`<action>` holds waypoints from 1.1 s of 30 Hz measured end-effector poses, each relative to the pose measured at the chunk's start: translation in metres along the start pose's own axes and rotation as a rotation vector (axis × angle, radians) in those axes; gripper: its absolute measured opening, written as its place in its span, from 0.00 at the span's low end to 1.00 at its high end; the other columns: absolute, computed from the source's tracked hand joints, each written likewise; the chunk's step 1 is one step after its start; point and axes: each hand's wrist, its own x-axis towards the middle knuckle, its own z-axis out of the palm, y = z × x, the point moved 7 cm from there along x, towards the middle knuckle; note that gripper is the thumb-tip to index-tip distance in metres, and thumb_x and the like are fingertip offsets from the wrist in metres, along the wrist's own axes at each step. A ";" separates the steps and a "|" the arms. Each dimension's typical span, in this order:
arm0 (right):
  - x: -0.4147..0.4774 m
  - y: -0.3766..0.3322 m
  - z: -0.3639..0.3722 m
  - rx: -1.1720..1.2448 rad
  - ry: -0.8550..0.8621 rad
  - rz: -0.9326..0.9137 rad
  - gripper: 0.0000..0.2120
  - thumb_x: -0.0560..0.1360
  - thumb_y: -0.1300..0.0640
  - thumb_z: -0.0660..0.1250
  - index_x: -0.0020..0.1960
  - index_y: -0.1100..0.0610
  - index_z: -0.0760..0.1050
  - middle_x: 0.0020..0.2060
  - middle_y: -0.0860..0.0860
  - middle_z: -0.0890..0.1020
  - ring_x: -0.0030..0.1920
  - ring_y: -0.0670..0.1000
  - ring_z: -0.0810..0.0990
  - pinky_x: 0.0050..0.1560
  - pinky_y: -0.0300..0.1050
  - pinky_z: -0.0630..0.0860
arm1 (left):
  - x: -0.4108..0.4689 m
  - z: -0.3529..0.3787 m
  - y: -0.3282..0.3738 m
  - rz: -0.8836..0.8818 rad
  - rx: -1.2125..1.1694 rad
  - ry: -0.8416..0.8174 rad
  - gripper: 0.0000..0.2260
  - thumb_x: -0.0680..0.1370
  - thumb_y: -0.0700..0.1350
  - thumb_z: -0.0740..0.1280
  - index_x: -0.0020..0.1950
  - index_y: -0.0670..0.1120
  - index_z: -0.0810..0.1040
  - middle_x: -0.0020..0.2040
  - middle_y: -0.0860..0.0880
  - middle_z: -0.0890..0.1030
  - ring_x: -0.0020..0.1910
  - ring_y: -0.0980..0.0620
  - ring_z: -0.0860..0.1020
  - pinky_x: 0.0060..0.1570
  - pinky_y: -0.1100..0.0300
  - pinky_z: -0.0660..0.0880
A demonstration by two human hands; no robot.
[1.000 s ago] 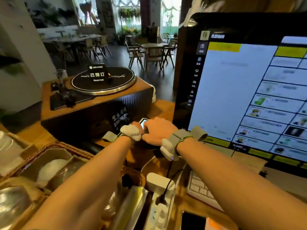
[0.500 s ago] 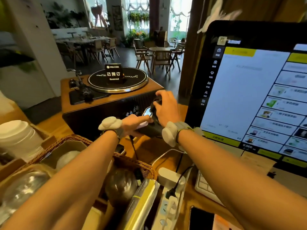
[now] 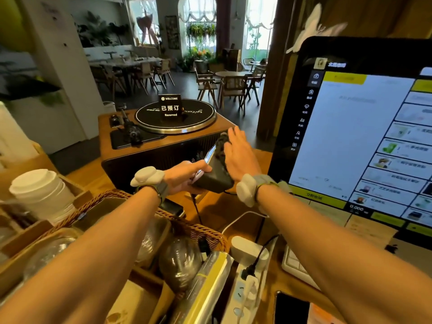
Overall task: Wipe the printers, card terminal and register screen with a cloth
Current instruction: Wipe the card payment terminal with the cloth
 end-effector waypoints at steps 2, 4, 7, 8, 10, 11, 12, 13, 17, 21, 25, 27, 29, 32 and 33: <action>-0.004 -0.015 0.007 -0.019 0.010 -0.070 0.23 0.81 0.55 0.50 0.75 0.60 0.55 0.75 0.57 0.56 0.76 0.57 0.50 0.74 0.55 0.49 | 0.001 -0.002 0.002 0.018 -0.027 0.006 0.11 0.76 0.46 0.65 0.55 0.42 0.75 0.47 0.42 0.82 0.42 0.47 0.82 0.43 0.54 0.81; -0.015 -0.028 0.020 -0.070 -0.013 -0.224 0.23 0.80 0.55 0.50 0.74 0.61 0.58 0.74 0.58 0.59 0.75 0.58 0.53 0.72 0.56 0.52 | 0.002 -0.004 0.003 0.027 -0.030 0.008 0.09 0.75 0.46 0.65 0.53 0.43 0.75 0.48 0.42 0.82 0.42 0.47 0.83 0.40 0.56 0.82; 0.003 -0.003 -0.003 -0.010 0.091 -0.021 0.20 0.81 0.57 0.51 0.70 0.62 0.63 0.70 0.60 0.65 0.73 0.61 0.58 0.70 0.57 0.56 | 0.003 -0.001 -0.003 0.004 -0.008 -0.028 0.13 0.75 0.45 0.65 0.57 0.40 0.74 0.50 0.40 0.81 0.45 0.45 0.81 0.48 0.52 0.80; 0.007 0.003 -0.010 0.020 0.130 0.057 0.20 0.81 0.57 0.51 0.70 0.62 0.63 0.71 0.59 0.64 0.73 0.61 0.58 0.70 0.56 0.55 | 0.003 0.000 -0.004 0.003 -0.013 -0.030 0.14 0.76 0.44 0.64 0.59 0.39 0.73 0.51 0.39 0.80 0.47 0.45 0.80 0.52 0.49 0.78; 0.001 -0.014 -0.001 0.017 0.116 -0.042 0.20 0.79 0.55 0.52 0.70 0.59 0.63 0.71 0.58 0.65 0.73 0.61 0.58 0.71 0.57 0.55 | 0.003 -0.003 -0.005 0.005 -0.041 -0.033 0.13 0.77 0.42 0.63 0.59 0.40 0.72 0.52 0.39 0.80 0.48 0.45 0.80 0.55 0.48 0.76; -0.004 -0.023 0.010 -0.005 0.057 -0.125 0.21 0.79 0.54 0.52 0.71 0.56 0.62 0.71 0.56 0.65 0.73 0.60 0.58 0.72 0.59 0.53 | 0.003 -0.004 -0.005 0.008 -0.056 -0.042 0.11 0.76 0.42 0.63 0.58 0.42 0.73 0.51 0.41 0.80 0.48 0.45 0.79 0.54 0.49 0.76; -0.008 -0.027 0.020 0.024 -0.003 -0.143 0.20 0.79 0.53 0.53 0.70 0.52 0.61 0.70 0.54 0.66 0.72 0.58 0.59 0.72 0.61 0.52 | 0.003 -0.003 -0.006 0.003 -0.059 -0.057 0.11 0.73 0.43 0.65 0.55 0.43 0.73 0.51 0.41 0.80 0.48 0.46 0.79 0.53 0.52 0.76; -0.010 -0.026 0.021 0.075 -0.028 -0.117 0.19 0.78 0.52 0.55 0.69 0.49 0.60 0.68 0.53 0.69 0.70 0.58 0.63 0.71 0.63 0.56 | 0.003 -0.001 -0.008 -0.009 -0.040 -0.073 0.14 0.70 0.45 0.66 0.53 0.43 0.72 0.50 0.41 0.78 0.49 0.45 0.77 0.52 0.53 0.73; -0.008 -0.025 0.011 0.159 0.035 -0.100 0.10 0.77 0.53 0.58 0.58 0.50 0.63 0.53 0.54 0.77 0.57 0.57 0.73 0.56 0.55 0.73 | 0.010 0.009 -0.017 -0.020 -0.008 -0.077 0.21 0.67 0.47 0.67 0.58 0.44 0.71 0.54 0.38 0.71 0.52 0.43 0.68 0.49 0.53 0.68; -0.008 -0.029 0.003 0.110 0.117 -0.223 0.06 0.77 0.53 0.61 0.53 0.52 0.69 0.47 0.52 0.78 0.47 0.52 0.76 0.48 0.51 0.77 | 0.018 0.007 -0.017 0.015 0.059 -0.020 0.10 0.74 0.43 0.69 0.54 0.49 0.75 0.54 0.46 0.81 0.56 0.44 0.79 0.53 0.50 0.77; 0.024 -0.008 -0.024 0.130 0.220 -0.074 0.06 0.74 0.55 0.67 0.48 0.55 0.79 0.47 0.51 0.79 0.51 0.51 0.76 0.54 0.47 0.73 | 0.025 -0.001 -0.012 0.100 0.355 0.049 0.42 0.62 0.47 0.78 0.71 0.50 0.59 0.64 0.46 0.72 0.62 0.47 0.74 0.59 0.50 0.76; 0.021 -0.006 -0.011 0.105 0.085 -0.056 0.07 0.73 0.53 0.67 0.49 0.53 0.82 0.47 0.51 0.82 0.51 0.51 0.78 0.51 0.45 0.74 | 0.027 -0.002 -0.007 0.172 0.465 0.085 0.48 0.59 0.49 0.78 0.73 0.51 0.55 0.67 0.48 0.68 0.67 0.48 0.68 0.62 0.53 0.72; 0.002 -0.011 0.011 0.113 -0.064 -0.083 0.11 0.75 0.51 0.62 0.53 0.49 0.80 0.50 0.49 0.82 0.50 0.48 0.78 0.48 0.42 0.72 | 0.026 -0.006 -0.004 0.244 0.498 0.130 0.46 0.61 0.45 0.79 0.71 0.48 0.56 0.63 0.50 0.67 0.65 0.49 0.67 0.52 0.65 0.71; -0.012 -0.016 0.025 -0.018 -0.198 -0.234 0.13 0.76 0.53 0.57 0.56 0.52 0.75 0.52 0.51 0.79 0.51 0.51 0.75 0.50 0.48 0.72 | 0.023 -0.001 -0.008 0.278 0.597 0.145 0.45 0.61 0.45 0.79 0.71 0.48 0.56 0.62 0.50 0.67 0.63 0.49 0.68 0.50 0.62 0.71; -0.003 -0.010 0.023 -0.068 -0.225 -0.199 0.14 0.77 0.56 0.56 0.58 0.57 0.74 0.54 0.54 0.78 0.55 0.54 0.74 0.54 0.51 0.72 | 0.023 0.006 -0.010 0.287 0.654 0.125 0.46 0.60 0.46 0.79 0.71 0.49 0.55 0.63 0.50 0.67 0.63 0.50 0.68 0.53 0.59 0.71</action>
